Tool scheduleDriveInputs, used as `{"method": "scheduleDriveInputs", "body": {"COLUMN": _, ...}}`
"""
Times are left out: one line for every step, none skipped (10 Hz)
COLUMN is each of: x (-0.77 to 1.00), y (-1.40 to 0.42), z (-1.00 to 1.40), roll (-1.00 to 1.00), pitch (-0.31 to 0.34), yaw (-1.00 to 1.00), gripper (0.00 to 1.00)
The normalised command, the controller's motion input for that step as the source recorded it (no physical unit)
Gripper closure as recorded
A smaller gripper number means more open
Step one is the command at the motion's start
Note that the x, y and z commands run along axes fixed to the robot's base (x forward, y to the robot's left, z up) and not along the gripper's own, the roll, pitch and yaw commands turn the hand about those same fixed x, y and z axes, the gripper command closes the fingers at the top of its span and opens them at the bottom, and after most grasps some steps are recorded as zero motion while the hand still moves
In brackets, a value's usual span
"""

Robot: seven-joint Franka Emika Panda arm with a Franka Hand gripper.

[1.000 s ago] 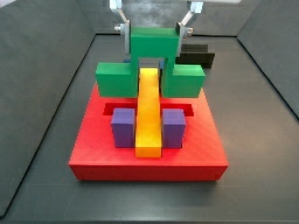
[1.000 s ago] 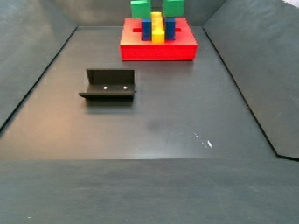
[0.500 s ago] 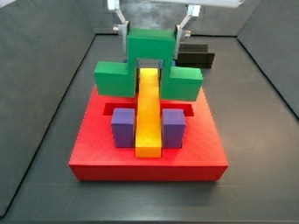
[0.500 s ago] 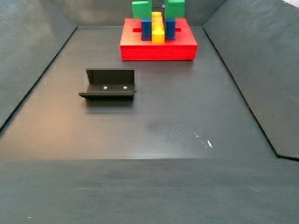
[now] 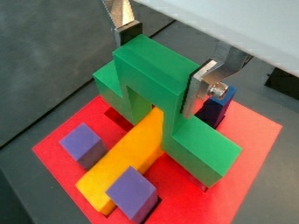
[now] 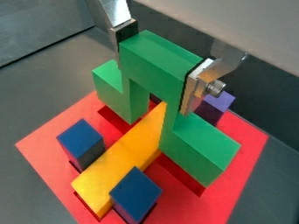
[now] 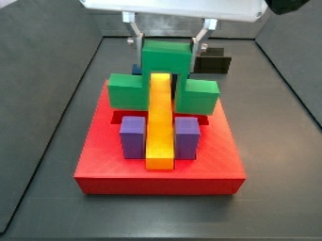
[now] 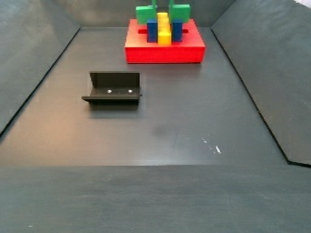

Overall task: Pick up the green object. Move up. Place the green object on the fixture. Regrasp the green object. Move to above the board. Insert the green object.
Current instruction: Insert the green object.

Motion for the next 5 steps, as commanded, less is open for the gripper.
{"method": "scheduleDriveInputs", "body": {"x": 0.10, "y": 0.00, "z": -0.13, "roll": 0.00, "pitch": -0.004, "yaw": 0.00, "gripper": 1.00}}
{"method": "scheduleDriveInputs", "body": {"x": 0.08, "y": 0.00, "z": -0.15, "roll": 0.00, "pitch": -0.003, "yaw": 0.00, "gripper": 1.00}}
{"method": "scheduleDriveInputs", "body": {"x": 0.05, "y": 0.04, "z": -0.16, "roll": 0.00, "pitch": 0.000, "yaw": 0.01, "gripper": 1.00}}
{"method": "scheduleDriveInputs", "body": {"x": 0.00, "y": 0.06, "z": -0.12, "roll": 0.04, "pitch": 0.000, "yaw": 0.01, "gripper": 1.00}}
{"method": "scheduleDriveInputs", "body": {"x": -0.15, "y": 0.03, "z": -0.04, "roll": 0.01, "pitch": 0.000, "yaw": 0.00, "gripper": 1.00}}
